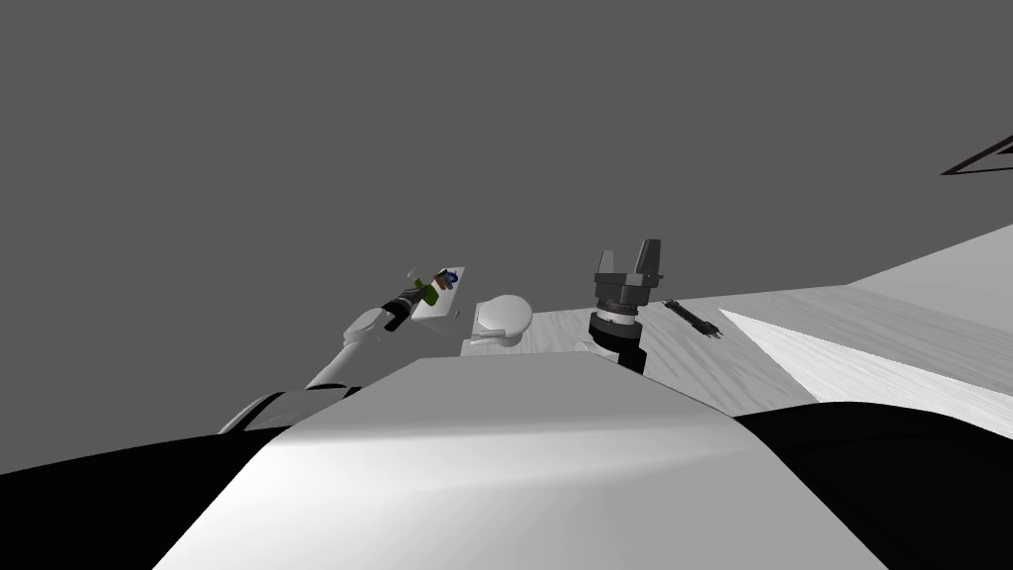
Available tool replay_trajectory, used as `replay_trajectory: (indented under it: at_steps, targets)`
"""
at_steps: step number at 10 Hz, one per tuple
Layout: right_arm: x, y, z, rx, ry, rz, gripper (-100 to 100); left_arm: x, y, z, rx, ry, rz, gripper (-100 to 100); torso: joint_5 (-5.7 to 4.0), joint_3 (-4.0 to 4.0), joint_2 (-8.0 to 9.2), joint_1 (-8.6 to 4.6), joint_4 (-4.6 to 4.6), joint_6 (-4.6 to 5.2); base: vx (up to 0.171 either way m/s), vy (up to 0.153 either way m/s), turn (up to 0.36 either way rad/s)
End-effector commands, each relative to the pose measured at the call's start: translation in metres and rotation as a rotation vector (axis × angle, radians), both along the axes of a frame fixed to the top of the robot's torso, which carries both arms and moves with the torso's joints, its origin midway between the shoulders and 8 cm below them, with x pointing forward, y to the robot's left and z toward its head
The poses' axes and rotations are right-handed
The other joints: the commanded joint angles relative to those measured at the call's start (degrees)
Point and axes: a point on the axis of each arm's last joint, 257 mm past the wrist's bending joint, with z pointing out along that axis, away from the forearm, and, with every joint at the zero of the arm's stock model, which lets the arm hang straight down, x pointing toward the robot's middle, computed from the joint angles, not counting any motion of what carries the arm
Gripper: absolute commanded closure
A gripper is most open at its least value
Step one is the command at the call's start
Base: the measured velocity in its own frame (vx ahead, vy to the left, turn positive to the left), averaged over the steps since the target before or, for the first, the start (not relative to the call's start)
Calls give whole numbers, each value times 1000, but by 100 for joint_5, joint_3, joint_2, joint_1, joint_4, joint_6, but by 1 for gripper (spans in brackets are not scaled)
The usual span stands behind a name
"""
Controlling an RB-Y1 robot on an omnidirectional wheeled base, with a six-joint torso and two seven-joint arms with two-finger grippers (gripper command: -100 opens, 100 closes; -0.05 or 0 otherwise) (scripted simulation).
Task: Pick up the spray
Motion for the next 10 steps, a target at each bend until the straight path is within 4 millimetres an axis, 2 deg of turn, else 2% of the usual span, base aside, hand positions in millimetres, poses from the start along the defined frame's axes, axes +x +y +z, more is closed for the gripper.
replay_trajectory:
  at_steps: [1,2,3,4,7,8,9,10]
  targets:
    - [0,0,0,0,0,0,0,-12,-3,-9,16,3,8,100,0,0,0,0,0,0,75,81,-44]
    - [0,0,0,0,0,0,0,-19,-8,-12,18,7,-4,100,7,-10,-10,11,-9,-4,39,33,-5]
    - [0,0,0,0,0,0,0,-17,-18,-4,21,-11,-26,100,11,-13,-8,7,-16,-10,12,4,21]
    - [0,0,0,0,0,0,0,-28,-16,-13,2,-13,17,100,13,-10,0,-3,-18,-6,65,78,-37]
    - [0,0,0,0,0,0,0,-45,-28,-19,29,-5,-15,100,36,-37,-27,23,-45,-9,44,36,-20]
    - [0,0,0,0,0,0,0,-41,-36,-10,29,-24,-31,100,41,-36,-18,16,-53,-13,-5,-12,22]
    - [0,0,0,0,0,0,0,-55,-34,-20,17,-18,12,100,41,-33,-12,10,-52,-8,52,55,-46]
    - [0,0,0,0,0,0,0,-62,-39,-21,33,-16,-3,100,48,-43,-28,31,-57,-5,80,84,-53]
